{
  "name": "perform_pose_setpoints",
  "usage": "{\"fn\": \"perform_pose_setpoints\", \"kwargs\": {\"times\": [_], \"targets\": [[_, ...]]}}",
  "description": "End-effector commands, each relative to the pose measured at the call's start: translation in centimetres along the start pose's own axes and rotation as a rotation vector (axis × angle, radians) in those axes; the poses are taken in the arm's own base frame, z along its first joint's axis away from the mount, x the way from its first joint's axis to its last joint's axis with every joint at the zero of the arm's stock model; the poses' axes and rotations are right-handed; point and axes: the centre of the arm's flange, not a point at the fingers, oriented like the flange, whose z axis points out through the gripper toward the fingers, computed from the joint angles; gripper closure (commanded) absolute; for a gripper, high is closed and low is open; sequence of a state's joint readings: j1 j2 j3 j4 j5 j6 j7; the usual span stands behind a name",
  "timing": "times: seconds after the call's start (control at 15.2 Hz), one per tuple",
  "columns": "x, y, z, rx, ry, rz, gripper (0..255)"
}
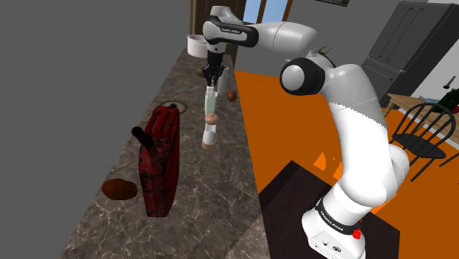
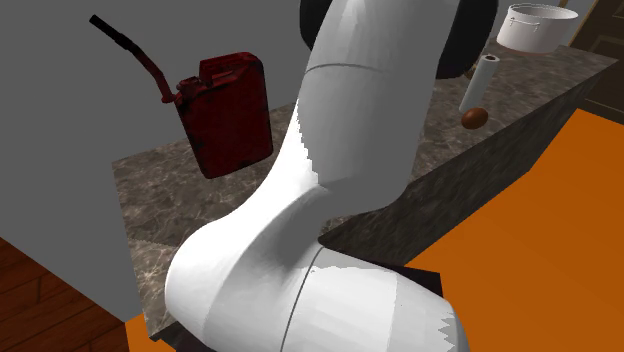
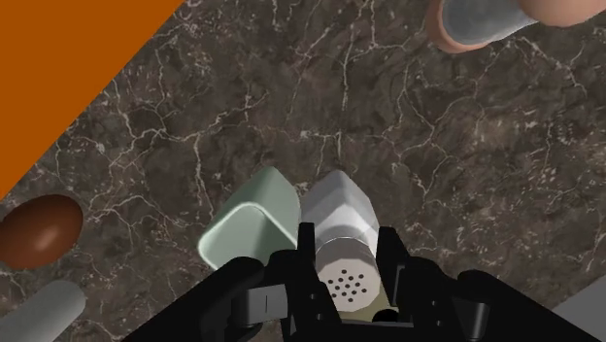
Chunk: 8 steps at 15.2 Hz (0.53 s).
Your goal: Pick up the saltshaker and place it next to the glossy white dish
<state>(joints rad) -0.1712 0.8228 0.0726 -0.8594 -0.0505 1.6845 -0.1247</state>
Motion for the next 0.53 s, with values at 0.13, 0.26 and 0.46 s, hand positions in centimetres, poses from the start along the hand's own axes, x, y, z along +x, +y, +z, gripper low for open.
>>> {"fn": "perform_pose_setpoints", "kwargs": {"times": [0.13,0.26,0.46], "targets": [[1.2,0.7,1.6,0.0,-0.004,0.001,255],[1.2,0.7,2.6,0.0,-0.004,0.001,255],[1.2,0.7,4.2,0.0,-0.004,0.001,255]]}}
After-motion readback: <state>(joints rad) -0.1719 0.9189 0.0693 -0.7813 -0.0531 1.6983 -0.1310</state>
